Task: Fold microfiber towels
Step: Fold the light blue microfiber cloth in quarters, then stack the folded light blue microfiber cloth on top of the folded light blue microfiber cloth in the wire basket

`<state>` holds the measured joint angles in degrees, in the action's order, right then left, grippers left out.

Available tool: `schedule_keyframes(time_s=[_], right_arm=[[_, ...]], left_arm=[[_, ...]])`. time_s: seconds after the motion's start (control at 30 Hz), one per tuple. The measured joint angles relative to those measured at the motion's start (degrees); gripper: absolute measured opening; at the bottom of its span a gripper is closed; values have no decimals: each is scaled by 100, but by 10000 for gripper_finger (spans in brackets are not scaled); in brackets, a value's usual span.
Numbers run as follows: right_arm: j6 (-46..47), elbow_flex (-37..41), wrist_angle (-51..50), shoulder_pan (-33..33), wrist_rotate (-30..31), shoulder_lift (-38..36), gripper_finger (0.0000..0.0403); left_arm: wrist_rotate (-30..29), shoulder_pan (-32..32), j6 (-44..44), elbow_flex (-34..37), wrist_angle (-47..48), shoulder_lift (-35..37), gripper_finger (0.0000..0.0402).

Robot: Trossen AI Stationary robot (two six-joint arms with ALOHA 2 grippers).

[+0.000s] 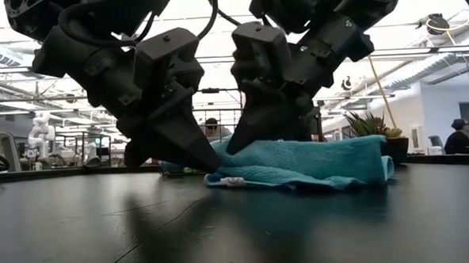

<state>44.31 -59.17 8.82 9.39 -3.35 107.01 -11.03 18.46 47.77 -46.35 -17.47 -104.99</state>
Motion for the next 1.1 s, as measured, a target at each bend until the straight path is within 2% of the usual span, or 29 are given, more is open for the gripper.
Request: schedule_keyframes(time_s=[0.33,0.5,0.6,0.67,0.9,1.1], right_arm=[[-398,-47,429,-9,-265,-296,110],[-751,-45,-116,-15,-293,-620,151],[-872,-47,-874,-61,-290,-899,159],[-980,-47,-1469,-89,-286,-1063,159],[-1223,-40,-2902,-192,-287,-1351,160],[-1268,-30,-3198,-190,-289,-1338,160]], left_arm=[[50,10,28,0,179,0,33],[280,91,64,0,315,0,33],[660,203,202,0,418,87,33],[675,293,237,0,581,291,33],[-44,219,387,-15,1302,1131,33],[-59,-228,685,3,1451,1105,33]])
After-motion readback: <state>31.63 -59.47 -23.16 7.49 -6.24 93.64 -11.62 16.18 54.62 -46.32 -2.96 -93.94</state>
